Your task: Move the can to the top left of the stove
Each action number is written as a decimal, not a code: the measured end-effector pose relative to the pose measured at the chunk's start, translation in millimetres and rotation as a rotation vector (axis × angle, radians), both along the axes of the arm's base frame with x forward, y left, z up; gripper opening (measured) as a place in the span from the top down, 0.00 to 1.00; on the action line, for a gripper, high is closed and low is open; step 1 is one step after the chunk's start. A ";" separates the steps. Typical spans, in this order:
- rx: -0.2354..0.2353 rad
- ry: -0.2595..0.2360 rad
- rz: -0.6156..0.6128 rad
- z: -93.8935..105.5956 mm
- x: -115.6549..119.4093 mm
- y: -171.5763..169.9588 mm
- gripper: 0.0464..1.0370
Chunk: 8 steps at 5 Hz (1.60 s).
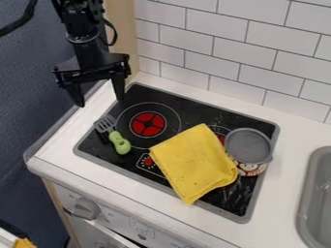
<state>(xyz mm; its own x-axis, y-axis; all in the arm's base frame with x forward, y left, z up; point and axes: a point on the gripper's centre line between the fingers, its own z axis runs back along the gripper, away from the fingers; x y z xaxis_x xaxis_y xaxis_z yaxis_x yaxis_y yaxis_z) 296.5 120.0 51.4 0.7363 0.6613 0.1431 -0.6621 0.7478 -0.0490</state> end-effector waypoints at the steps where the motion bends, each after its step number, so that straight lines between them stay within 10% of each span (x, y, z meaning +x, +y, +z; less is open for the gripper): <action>1: -0.018 0.026 0.005 -9.8 -3.2 -2.4 0.04; 4: -0.102 -0.041 -0.020 -11.2 -18.0 -83.3 0.04; 8: -0.166 -0.016 -0.482 -30.7 -7.6 -256.1 0.04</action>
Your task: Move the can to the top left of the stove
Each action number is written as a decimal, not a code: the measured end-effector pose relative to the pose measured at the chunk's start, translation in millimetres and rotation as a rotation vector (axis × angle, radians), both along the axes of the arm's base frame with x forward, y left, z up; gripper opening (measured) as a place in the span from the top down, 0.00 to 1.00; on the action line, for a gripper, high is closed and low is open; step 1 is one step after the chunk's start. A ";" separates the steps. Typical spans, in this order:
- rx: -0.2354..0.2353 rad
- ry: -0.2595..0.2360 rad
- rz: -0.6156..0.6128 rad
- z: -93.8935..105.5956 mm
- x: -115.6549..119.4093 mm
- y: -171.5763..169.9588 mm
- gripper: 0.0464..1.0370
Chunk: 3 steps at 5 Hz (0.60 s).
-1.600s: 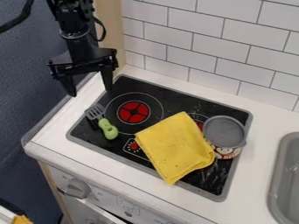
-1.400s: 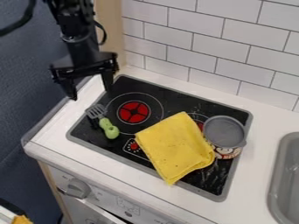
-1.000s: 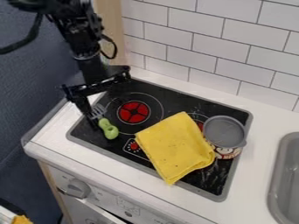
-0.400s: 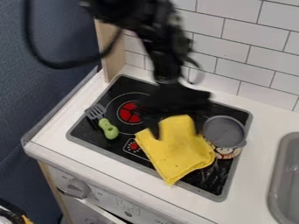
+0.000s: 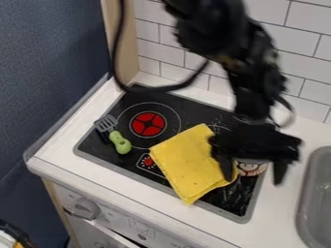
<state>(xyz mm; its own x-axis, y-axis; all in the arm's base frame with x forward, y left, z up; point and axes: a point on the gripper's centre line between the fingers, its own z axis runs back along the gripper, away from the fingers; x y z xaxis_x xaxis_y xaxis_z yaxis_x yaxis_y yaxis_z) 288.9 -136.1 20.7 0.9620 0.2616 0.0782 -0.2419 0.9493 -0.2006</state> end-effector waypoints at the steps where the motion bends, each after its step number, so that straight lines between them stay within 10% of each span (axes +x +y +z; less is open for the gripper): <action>1: 0.024 0.005 -0.018 -6.4 0.7 -13.6 0.04; 3: 0.051 0.002 -0.039 -11.3 6.2 -24.5 0.04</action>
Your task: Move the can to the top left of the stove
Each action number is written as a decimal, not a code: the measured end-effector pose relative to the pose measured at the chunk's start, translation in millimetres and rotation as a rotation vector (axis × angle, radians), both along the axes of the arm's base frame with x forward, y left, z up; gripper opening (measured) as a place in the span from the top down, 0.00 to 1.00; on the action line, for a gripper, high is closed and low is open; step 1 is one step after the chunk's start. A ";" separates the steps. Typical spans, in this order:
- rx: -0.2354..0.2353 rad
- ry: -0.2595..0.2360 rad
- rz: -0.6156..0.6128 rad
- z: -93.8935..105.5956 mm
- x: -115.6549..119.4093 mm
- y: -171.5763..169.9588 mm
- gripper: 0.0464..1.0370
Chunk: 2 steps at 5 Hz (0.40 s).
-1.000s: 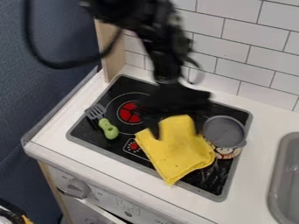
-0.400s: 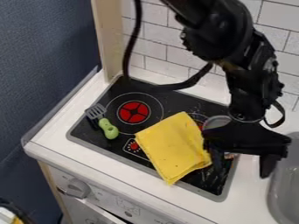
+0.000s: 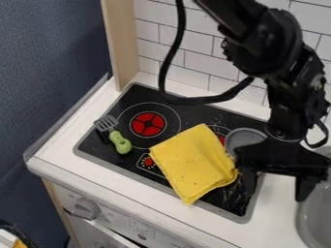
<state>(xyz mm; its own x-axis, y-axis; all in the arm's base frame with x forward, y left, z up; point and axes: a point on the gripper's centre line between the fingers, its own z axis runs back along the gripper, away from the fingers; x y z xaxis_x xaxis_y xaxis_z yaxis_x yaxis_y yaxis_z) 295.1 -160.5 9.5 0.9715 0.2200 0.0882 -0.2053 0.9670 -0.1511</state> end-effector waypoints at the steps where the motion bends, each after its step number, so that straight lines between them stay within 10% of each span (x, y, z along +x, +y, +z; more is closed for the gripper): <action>1: 0.013 0.000 0.031 -5.1 9.6 4.1 0.04; 2: 0.030 -0.009 0.075 -5.7 20.4 10.0 0.04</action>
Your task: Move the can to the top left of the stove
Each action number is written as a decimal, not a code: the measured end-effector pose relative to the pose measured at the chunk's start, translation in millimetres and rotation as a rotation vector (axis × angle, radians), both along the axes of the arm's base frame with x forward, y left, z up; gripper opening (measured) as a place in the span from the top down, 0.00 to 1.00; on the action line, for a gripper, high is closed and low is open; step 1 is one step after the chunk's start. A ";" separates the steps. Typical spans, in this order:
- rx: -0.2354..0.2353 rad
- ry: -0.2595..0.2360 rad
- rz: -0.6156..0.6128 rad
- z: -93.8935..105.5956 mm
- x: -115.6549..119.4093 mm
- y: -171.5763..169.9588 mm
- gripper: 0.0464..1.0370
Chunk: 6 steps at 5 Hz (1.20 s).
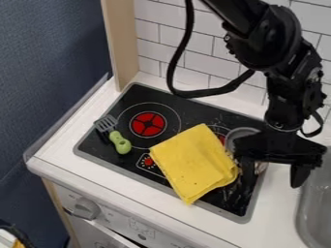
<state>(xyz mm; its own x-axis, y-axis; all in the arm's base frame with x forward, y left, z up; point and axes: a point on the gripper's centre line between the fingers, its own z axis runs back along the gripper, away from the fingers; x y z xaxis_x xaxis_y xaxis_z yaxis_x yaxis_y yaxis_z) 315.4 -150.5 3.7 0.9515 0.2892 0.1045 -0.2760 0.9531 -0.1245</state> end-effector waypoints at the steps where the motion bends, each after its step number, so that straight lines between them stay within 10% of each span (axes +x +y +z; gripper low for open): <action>1: 0.049 -0.003 0.094 -7.5 11.6 4.9 0.04; 6: 0.062 -0.027 0.366 -5.9 62.5 54.1 0.04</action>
